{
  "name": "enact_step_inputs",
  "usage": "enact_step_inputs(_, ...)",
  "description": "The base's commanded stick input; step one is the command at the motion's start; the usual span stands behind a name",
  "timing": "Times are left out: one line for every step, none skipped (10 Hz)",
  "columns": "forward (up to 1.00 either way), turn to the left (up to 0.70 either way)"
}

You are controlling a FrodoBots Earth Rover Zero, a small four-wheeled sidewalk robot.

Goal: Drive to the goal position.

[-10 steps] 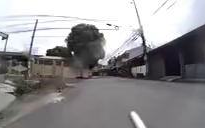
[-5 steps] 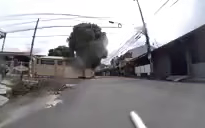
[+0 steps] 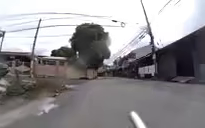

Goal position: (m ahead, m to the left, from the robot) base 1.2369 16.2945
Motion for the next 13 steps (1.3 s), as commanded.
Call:
enact_step_inputs(0.7, 0.0)
enact_step_inputs(0.7, 0.0)
enact_step_inputs(0.7, 0.0)
enact_step_inputs(0.7, 0.0)
enact_step_inputs(0.7, 0.0)
enact_step_inputs(0.7, 0.0)
enact_step_inputs(0.7, 0.0)
enact_step_inputs(0.7, 0.0)
enact_step_inputs(0.7, 0.0)
enact_step_inputs(0.7, 0.0)
enact_step_inputs(0.7, 0.0)
enact_step_inputs(0.7, 0.0)
enact_step_inputs(0.7, 0.0)
